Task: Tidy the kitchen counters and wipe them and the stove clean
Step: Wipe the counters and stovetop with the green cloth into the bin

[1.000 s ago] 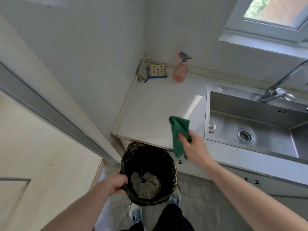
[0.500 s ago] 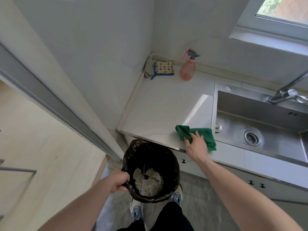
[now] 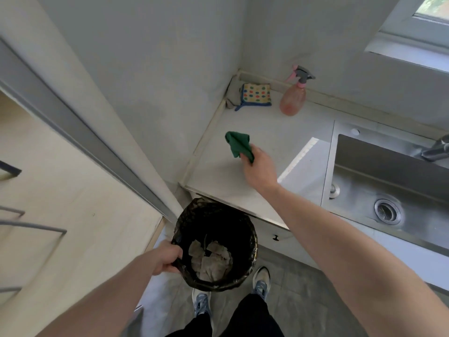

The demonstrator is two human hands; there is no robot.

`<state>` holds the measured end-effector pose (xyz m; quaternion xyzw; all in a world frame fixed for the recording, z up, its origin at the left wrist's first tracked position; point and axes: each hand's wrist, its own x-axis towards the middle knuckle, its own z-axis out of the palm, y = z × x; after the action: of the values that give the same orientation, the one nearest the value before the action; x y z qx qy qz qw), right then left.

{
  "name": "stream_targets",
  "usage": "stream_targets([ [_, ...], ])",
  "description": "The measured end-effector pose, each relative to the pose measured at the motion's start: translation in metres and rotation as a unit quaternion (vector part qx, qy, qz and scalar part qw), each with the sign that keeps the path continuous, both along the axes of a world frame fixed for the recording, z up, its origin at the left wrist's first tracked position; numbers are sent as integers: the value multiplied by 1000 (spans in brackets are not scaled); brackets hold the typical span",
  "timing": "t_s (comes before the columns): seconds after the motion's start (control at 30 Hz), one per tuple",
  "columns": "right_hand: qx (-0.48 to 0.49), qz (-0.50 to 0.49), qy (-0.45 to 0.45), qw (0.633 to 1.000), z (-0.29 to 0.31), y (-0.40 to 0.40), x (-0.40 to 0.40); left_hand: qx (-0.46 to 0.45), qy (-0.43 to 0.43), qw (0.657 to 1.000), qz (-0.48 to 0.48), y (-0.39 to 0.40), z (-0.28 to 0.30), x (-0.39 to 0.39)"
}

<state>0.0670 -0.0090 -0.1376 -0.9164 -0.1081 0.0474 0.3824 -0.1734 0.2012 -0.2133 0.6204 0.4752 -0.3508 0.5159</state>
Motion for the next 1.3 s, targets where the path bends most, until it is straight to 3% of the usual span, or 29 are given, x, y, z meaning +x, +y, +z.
stream_targets([
  [0.2,-93,92,1,991,-42,61,44,-4,16,1000,15,7,-8,-4],
  [0.33,-193,122,100,968,-60,90,41,-7,9,999,33,4,-17,-3],
  [0.4,-236,147,105,955,-71,94,27,-14,7,999,40,6,-20,-4],
  [0.63,-208,241,36,947,-78,58,-49,-29,3,999,38,6,-18,-9],
  [0.83,-204,282,69,935,-62,21,-118,-13,1,1000,14,-2,-12,-7],
  [1.0,-131,190,72,970,-29,-18,-143,-17,-6,1000,6,-11,-2,-5],
  [1.2,-14,14,-11,1000,12,-97,-104,-29,-6,1000,-11,-16,-1,-2],
  [1.3,-35,-63,-43,996,17,-136,-69,-27,-6,999,-21,-21,-1,2],
])
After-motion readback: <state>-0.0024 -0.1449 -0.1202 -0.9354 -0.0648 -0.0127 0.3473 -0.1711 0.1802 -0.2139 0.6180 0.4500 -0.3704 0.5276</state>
